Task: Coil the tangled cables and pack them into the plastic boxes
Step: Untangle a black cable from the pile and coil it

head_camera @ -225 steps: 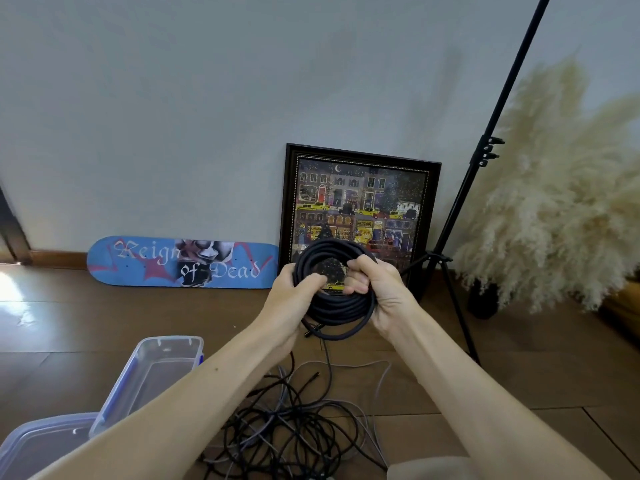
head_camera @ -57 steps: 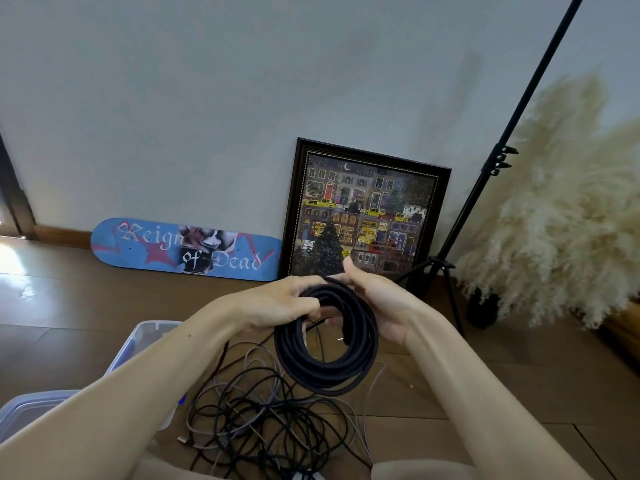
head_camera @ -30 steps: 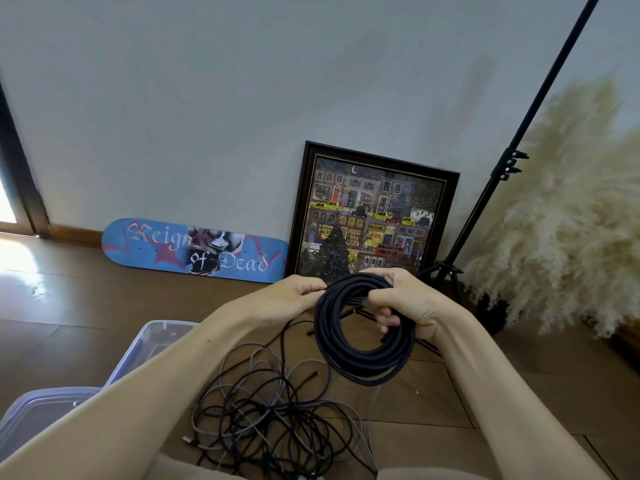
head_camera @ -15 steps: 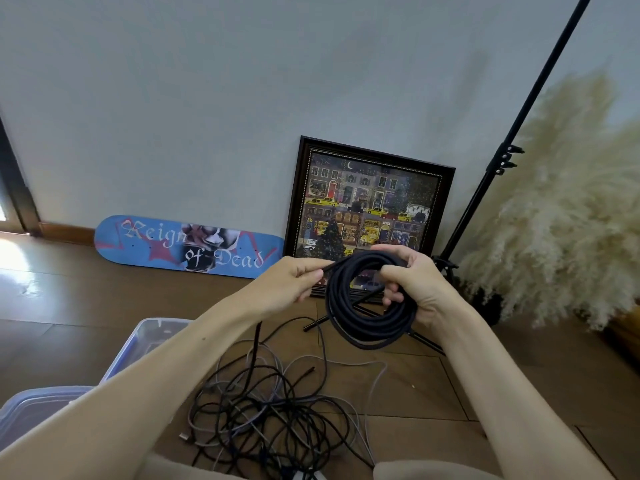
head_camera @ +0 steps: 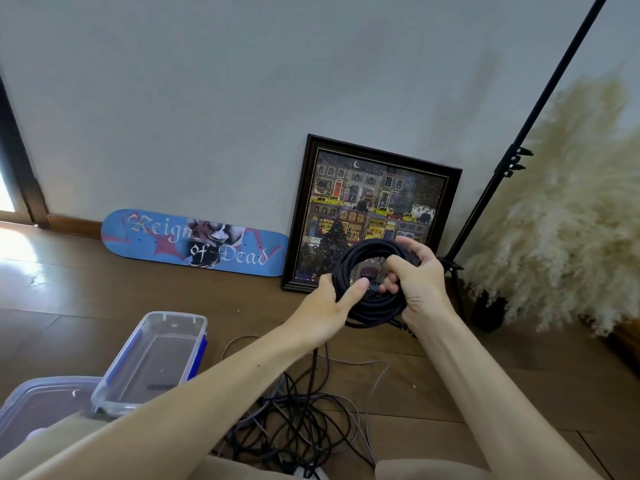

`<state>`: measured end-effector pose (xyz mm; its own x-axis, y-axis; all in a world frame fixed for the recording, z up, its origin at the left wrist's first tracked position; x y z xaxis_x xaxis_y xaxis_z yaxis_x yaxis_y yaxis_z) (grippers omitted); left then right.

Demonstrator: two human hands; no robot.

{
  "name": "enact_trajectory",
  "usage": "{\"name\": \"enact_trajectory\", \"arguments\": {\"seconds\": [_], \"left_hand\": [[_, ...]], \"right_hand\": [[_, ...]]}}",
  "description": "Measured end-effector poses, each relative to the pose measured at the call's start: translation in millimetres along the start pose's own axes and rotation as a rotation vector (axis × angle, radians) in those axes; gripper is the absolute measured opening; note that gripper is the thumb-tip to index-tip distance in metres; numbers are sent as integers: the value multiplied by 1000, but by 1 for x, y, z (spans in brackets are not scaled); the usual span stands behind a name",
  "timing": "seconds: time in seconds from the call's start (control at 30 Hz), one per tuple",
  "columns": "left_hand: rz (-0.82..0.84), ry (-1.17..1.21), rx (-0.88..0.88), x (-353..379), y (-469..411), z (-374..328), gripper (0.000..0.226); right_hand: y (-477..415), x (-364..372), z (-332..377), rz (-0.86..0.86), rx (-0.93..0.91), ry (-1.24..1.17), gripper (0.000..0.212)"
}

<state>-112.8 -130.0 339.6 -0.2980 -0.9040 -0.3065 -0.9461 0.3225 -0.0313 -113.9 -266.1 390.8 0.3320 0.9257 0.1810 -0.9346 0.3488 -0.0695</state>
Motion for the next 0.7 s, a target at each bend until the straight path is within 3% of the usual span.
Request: {"name": "enact_trajectory", "arguments": {"seconds": [0.07, 0.17, 0.3, 0.4, 0.53, 0.63, 0.7], "left_hand": [[-37, 107, -113, 3, -3, 4, 84], [-97, 362, -288, 6, -3, 4, 59], [-194, 491, -297, 3, -3, 2, 27], [-286, 465, -305, -2, 0, 4, 16], [-333, 132, -169, -25, -7, 4, 23], [-287, -316, 4, -47, -7, -7, 20], [-252, -752, 142, -54, 1, -16, 22]], "right_hand": [[5, 6, -4, -24, -56, 49, 43], [9, 15, -10, -51, -91, 21, 43], [11, 20, -14, -30, -59, -62, 44], [14, 24, -19, 72, 50, -58, 34], [11, 22, -16, 219, 246, 78, 25], [1, 12, -9, 294, 194, 236, 58], [-1, 7, -7, 344, -24, 603, 81]]}}
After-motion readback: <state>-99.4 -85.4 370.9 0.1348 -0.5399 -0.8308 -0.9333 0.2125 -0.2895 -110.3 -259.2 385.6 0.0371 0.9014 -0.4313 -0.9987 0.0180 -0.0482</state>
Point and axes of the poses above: each hand's wrist, its own y-axis away from the middle knuckle, its own x-axis out of the palm, z = x × y, the point moved 1 cm from there along -y, towards the middle knuckle
